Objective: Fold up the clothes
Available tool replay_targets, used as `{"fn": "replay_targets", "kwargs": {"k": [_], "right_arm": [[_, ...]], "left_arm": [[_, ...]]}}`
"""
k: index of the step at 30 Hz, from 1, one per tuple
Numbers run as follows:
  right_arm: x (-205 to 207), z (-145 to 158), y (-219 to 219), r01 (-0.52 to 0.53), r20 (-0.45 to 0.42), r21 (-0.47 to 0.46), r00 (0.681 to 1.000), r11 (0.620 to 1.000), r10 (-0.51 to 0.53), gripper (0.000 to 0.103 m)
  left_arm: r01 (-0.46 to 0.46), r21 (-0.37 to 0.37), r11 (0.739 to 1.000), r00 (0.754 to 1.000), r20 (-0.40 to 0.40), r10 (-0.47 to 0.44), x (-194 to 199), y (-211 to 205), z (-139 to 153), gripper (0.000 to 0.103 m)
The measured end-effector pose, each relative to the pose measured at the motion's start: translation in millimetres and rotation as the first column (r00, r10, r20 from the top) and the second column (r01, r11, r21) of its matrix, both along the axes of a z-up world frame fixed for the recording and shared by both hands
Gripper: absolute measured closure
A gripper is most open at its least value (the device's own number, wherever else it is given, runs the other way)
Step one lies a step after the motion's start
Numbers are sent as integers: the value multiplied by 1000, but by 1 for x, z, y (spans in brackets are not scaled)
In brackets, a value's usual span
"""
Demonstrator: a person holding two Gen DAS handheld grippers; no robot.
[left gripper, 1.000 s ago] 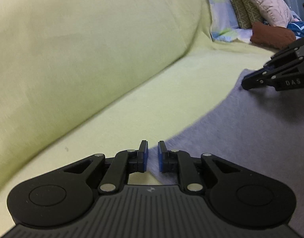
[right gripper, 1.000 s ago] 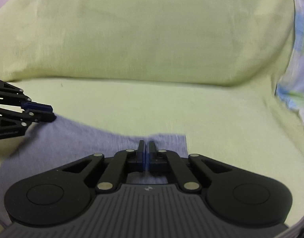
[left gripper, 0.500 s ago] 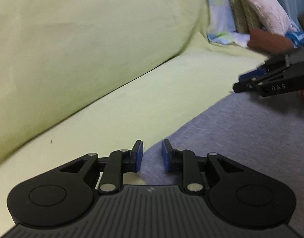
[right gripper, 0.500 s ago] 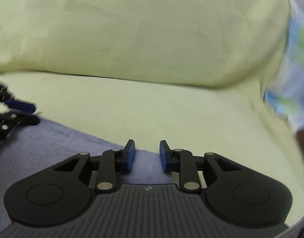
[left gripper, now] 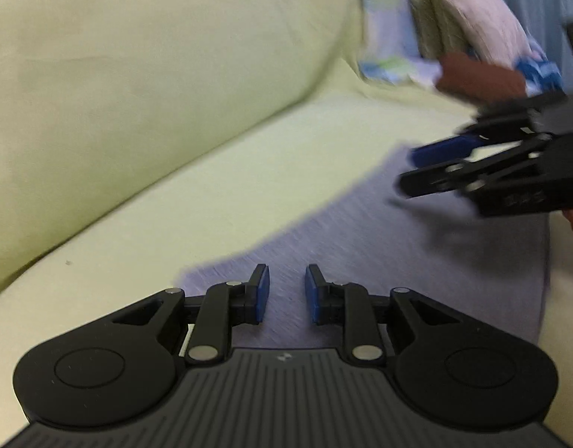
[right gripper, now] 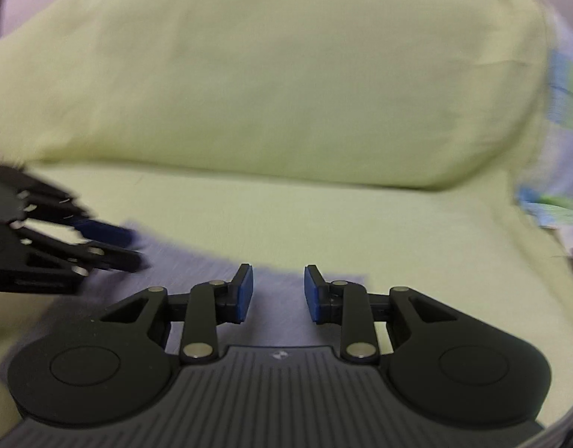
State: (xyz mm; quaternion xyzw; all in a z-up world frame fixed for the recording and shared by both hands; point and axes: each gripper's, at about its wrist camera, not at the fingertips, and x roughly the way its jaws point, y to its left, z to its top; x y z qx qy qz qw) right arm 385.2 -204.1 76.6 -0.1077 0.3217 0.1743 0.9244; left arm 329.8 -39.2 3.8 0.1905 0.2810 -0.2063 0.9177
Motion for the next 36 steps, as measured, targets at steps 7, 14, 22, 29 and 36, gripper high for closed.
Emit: {"fn": "replay_targets", "kwargs": {"k": [7, 14, 22, 29, 36], "right_arm": [[9, -4, -39, 146, 23, -20, 989, 989, -146, 89], [-25, 15, -43, 140, 100, 60, 984, 988, -145, 84], [-73, 2, -3, -61, 42, 42, 997, 997, 59, 83], [-62, 1, -64, 166, 40, 53, 985, 985, -168, 67], [-104, 27, -33, 71, 155, 130, 984, 989, -91, 68]], "left_arm": [[-90, 3, 996, 996, -21, 90, 4, 31, 7, 74], [-82, -13, 997, 996, 16, 82, -19, 13, 19, 74], [63, 10, 998, 998, 12, -63, -75, -24, 4, 74], [-11, 32, 999, 1000, 25, 10, -77, -1, 8, 69], [-21, -32, 999, 998, 62, 22, -106, -13, 24, 70]]}}
